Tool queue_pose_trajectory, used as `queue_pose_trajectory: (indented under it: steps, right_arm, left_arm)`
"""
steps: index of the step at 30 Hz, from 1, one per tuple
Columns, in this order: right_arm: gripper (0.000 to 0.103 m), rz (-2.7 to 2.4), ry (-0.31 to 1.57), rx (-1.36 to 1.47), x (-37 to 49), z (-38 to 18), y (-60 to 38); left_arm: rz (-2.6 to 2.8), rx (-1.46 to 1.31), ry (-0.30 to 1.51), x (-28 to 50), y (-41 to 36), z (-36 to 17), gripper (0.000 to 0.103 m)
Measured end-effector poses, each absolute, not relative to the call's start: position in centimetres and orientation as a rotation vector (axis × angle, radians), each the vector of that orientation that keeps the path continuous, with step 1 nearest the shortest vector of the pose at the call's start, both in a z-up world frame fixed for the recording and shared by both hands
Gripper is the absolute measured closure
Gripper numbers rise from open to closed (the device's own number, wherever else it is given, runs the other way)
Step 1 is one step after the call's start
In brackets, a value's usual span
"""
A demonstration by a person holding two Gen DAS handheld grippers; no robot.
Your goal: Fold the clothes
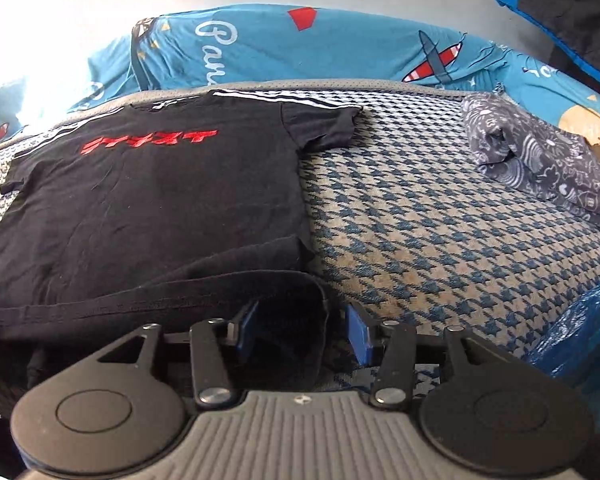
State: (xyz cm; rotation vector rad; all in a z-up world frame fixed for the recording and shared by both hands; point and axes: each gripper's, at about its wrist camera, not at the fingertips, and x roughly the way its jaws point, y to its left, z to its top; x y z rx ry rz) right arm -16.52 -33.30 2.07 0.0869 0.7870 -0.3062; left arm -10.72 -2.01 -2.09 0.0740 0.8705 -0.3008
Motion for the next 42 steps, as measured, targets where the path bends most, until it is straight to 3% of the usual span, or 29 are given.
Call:
queue_pose_trajectory:
  steps: [4, 7, 19, 42]
  right_arm:
    - [0.057, -0.317, 0.802, 0.077, -15.6, 1.4, -33.4]
    - [0.098, -0.315, 0.784, 0.05, -15.9, 1.8, -32.9]
    - [0.1, -0.382, 0.472, 0.335, -19.6, 8.3, -35.6]
    - [0.1, -0.393, 0.383, 0.466, -19.6, 10.6, -37.7]
  left_arm:
    - [-0.3, 0.071, 0.866, -10.8, -1.9, -2.0, 0.0]
    - [-0.297, 0.068, 0.871, -10.8, -1.7, -2.0, 0.0]
    - [-0.313, 0.138, 0.87, -12.3, -2.1, -2.4, 0.0]
    - [-0.009, 0.2, 0.74, -11.7, -0.5, -1.9, 0.0]
